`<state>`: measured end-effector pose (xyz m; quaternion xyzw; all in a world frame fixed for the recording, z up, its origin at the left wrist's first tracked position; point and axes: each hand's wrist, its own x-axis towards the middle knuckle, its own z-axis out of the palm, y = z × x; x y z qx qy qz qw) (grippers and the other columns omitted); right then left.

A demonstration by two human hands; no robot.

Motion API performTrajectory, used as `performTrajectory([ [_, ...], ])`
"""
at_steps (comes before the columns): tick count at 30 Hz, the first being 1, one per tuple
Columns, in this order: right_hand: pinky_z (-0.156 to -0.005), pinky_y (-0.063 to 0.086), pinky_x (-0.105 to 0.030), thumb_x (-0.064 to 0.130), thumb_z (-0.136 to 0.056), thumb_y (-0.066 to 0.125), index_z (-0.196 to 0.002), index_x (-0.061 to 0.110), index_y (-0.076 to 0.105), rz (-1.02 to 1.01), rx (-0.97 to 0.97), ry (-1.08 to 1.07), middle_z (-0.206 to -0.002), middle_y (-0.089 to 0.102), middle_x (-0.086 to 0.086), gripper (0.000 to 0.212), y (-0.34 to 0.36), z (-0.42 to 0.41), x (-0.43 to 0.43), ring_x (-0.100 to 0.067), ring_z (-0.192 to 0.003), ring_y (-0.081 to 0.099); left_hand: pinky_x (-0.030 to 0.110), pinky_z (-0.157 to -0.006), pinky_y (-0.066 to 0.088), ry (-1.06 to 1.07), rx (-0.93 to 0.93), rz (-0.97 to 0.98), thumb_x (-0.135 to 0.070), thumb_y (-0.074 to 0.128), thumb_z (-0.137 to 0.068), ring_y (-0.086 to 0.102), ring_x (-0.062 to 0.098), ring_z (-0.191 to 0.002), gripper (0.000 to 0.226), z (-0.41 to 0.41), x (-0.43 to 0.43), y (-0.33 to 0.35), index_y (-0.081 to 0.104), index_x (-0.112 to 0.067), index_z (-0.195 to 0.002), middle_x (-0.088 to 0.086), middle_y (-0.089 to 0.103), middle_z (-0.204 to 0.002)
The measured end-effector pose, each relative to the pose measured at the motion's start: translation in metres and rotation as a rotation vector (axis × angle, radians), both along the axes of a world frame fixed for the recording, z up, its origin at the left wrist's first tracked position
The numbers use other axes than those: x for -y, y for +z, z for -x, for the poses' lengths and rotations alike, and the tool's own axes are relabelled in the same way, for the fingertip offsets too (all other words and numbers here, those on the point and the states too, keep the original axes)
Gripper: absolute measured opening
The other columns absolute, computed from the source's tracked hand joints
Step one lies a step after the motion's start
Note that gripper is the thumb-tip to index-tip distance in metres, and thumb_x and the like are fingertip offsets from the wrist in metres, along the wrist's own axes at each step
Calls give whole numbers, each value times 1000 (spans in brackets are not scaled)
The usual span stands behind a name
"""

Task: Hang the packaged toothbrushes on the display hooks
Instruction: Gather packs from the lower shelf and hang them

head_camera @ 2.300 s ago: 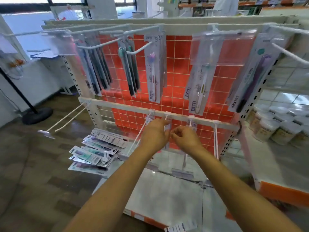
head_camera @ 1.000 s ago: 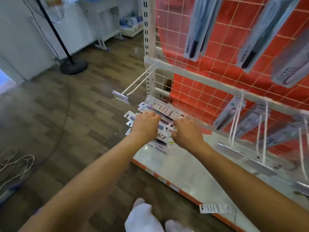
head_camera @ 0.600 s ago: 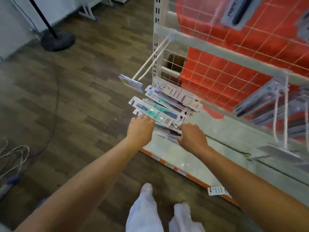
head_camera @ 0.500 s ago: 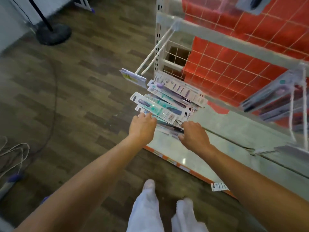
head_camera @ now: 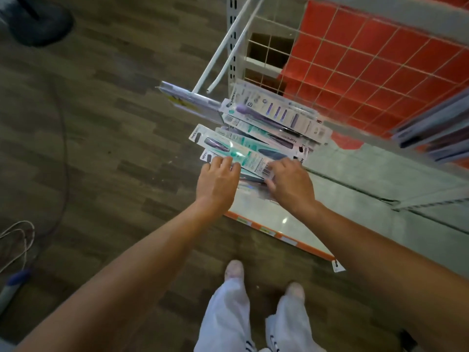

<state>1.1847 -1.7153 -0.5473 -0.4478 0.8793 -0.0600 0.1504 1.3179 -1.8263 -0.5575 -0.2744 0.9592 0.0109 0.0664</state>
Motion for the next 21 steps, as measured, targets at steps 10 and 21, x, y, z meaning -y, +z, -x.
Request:
performTrajectory([
  [10,-88,45,-35,37,-88,63,-121,15,59,-20,-7,98,-120,57,-5,39,-15,-2,20,-24,-110,46,37,-98,42,-12,23,-11,-27,63,-92,54,24,-112,27,14,28,-13,58,-18,-117,4,62,-122],
  [21,-88,43,-33,43,-82,70,-120,16,54,-32,-49,225,-120,55,-5,49,-23,-18,7,-22,-107,47,33,-98,42,-52,-11,-68,-25,60,-93,55,21,-110,29,7,29,-20,54,-17,-120,3,59,-125],
])
